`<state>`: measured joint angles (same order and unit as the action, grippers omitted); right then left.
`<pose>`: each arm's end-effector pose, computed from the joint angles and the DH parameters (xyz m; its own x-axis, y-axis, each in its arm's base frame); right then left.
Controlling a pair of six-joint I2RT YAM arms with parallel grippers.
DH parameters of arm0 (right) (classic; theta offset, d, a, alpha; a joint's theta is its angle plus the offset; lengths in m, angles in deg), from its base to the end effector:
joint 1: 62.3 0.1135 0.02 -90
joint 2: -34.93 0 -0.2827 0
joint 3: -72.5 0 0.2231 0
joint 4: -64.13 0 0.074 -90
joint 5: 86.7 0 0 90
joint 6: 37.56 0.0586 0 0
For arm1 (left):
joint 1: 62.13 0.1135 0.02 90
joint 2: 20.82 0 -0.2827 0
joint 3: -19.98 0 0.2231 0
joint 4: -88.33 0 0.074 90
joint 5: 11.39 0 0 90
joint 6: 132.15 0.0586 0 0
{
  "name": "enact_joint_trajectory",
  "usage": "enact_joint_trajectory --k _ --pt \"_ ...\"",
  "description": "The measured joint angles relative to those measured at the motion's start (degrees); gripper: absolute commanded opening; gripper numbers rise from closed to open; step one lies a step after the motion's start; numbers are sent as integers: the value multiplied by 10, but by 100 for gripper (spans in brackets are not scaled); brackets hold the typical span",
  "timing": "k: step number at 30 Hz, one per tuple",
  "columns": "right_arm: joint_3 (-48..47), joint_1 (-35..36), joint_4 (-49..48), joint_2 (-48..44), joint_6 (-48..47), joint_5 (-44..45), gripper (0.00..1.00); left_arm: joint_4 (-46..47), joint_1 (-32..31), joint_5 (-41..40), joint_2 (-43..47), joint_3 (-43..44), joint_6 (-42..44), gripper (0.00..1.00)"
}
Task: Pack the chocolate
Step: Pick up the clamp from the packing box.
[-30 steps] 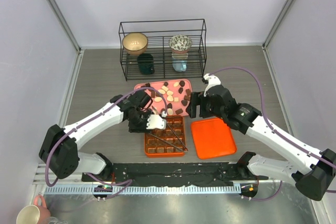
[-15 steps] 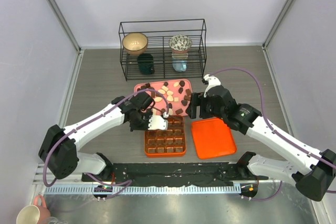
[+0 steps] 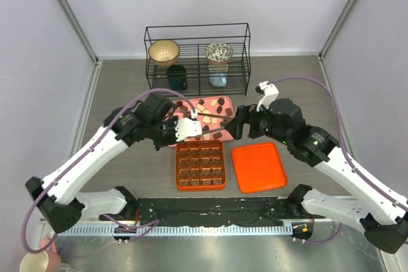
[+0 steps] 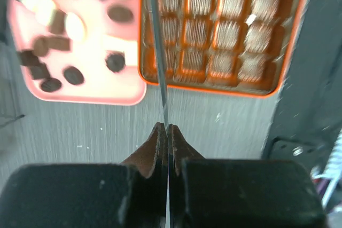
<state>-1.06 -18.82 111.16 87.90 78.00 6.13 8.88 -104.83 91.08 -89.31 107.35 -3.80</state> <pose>0.1306 0.1199 0.3586 -0.5742 0.0494 -0.8173 -0.4517 0.8134 0.3665 0.1325 -0.1394 0.3344 -0.0427 0.8638 -0.5020 0.9776 0.1398 0.1574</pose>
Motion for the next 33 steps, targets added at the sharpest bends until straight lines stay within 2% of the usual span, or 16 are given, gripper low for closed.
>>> enact_joint_trajectory --k 4,7,11,16,20,23,30,33 --pt "-48 -1 -1 -21 -18 -38 100 -19 4 39 54 47 -74 1" --pt "-82 -1 -3 -37 -31 -62 100 -33 34 86 75 66 -122 1" --pt "-116 -1 -13 -57 -45 -95 99 -56 76 157 65 95 -171 1" --pt "-125 -1 -26 -70 -58 -146 100 -62 137 304 17 174 -249 1" --pt "-125 -1 -36 -54 -65 -183 100 -18 186 437 -17 212 -339 1" --pt "-125 -1 -50 -32 -71 -202 100 45 198 495 -19 201 -412 1" --pt "-161 -14 -85 45 -88 -233 100 182 198 558 27 137 -531 2" --pt "-194 -40 -119 83 -86 -285 100 212 200 574 47 116 -558 2"
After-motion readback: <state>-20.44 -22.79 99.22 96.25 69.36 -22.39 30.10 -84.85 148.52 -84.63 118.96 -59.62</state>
